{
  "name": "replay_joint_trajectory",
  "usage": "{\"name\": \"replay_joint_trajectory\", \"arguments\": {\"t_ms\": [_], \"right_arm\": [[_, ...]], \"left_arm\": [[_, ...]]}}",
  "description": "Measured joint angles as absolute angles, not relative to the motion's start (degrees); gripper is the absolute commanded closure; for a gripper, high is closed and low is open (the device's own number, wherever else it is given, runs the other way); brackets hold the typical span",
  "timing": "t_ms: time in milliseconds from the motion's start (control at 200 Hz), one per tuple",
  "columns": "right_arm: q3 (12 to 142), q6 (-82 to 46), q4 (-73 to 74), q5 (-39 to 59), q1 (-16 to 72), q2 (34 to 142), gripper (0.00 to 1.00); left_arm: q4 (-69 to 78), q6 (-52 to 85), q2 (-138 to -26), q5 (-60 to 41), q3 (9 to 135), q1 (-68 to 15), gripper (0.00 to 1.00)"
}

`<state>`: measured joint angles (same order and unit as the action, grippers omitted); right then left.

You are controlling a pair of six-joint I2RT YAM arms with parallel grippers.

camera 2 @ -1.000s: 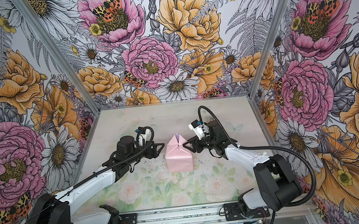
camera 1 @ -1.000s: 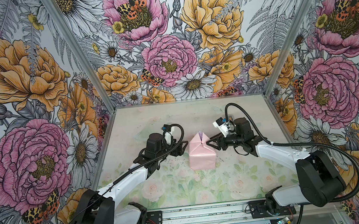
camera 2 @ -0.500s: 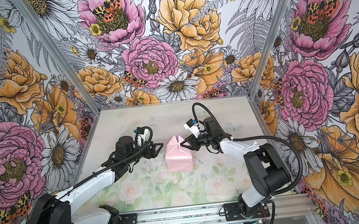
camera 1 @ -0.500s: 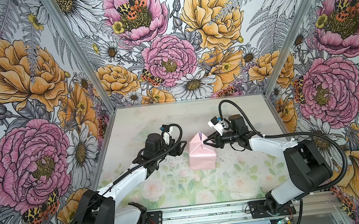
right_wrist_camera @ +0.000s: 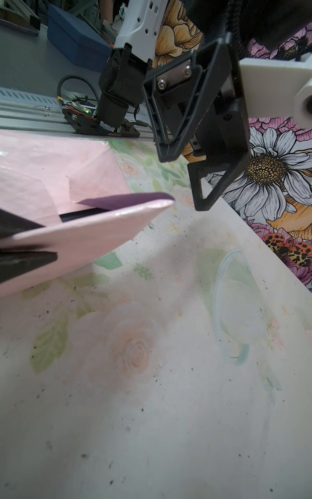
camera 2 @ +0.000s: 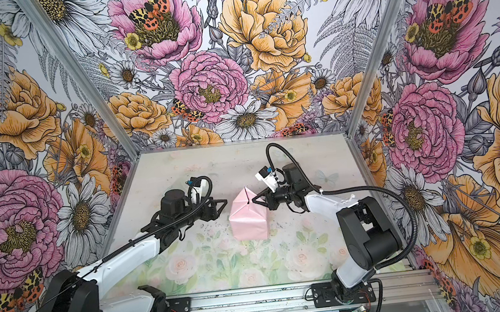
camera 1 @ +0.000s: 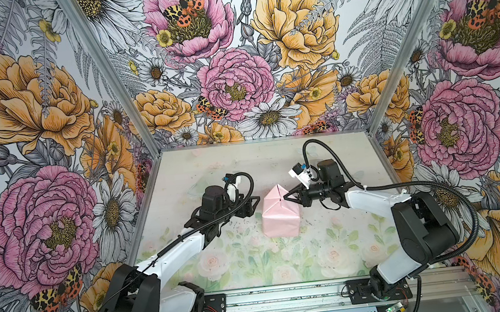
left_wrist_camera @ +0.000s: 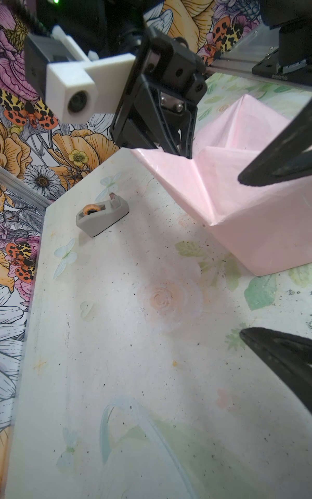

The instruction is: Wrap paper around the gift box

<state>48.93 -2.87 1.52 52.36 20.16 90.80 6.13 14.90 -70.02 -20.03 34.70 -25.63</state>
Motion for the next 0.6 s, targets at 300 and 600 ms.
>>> {"name": "replay_joint_trajectory", "arguments": {"t_ms": [300, 600], "right_arm": [[48.9, -2.5, 1.0, 51.6, 20.2, 90.7, 0.78], [48.9, -2.4, 0.8, 50.9, 20.2, 90.4, 0.81]], "left_arm": [[6.7, 14.3, -72.9, -21.5, 34.8, -27.6, 0.19], [6.5, 11.8, -73.1, -20.0, 39.2, -35.6, 0.25]]}}
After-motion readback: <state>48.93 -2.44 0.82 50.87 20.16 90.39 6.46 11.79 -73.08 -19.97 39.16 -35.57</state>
